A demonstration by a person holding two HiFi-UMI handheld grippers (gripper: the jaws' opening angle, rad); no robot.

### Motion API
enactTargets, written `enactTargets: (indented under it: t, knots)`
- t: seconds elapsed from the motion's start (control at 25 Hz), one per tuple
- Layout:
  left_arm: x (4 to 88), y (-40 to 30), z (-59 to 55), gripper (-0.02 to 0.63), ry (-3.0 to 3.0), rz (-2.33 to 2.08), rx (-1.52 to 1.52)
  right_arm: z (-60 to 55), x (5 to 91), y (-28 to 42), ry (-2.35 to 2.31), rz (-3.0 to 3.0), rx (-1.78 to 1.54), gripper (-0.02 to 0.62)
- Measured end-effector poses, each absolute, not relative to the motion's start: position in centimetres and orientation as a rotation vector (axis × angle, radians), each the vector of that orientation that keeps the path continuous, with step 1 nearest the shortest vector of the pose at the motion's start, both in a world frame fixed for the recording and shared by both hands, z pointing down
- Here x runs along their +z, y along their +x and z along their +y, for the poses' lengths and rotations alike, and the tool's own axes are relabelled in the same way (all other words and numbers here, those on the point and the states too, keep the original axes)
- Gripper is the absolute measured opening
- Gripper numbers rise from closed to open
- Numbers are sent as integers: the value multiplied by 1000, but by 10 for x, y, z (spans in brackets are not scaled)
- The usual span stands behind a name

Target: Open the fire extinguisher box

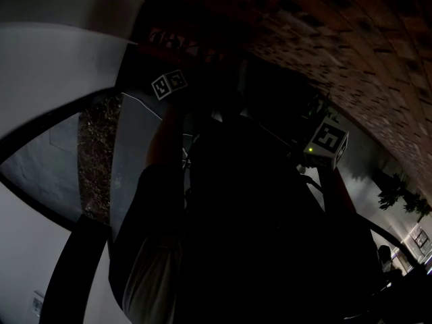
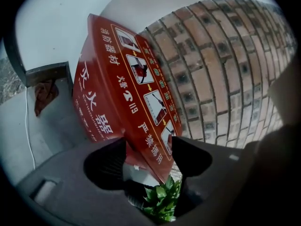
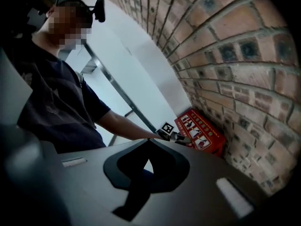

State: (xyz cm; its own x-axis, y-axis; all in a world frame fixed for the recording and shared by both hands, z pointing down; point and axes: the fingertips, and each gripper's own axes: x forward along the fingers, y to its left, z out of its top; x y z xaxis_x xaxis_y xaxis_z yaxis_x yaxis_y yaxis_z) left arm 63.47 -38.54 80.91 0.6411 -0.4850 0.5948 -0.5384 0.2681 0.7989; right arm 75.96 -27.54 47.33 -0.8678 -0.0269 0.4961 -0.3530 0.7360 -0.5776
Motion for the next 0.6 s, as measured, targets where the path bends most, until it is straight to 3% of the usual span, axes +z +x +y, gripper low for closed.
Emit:
enactTargets:
  t: [0.6]
  knots:
    - [789, 634, -391, 284, 1416, -909, 15, -311, 506, 712, 144, -2461, 731, 0]
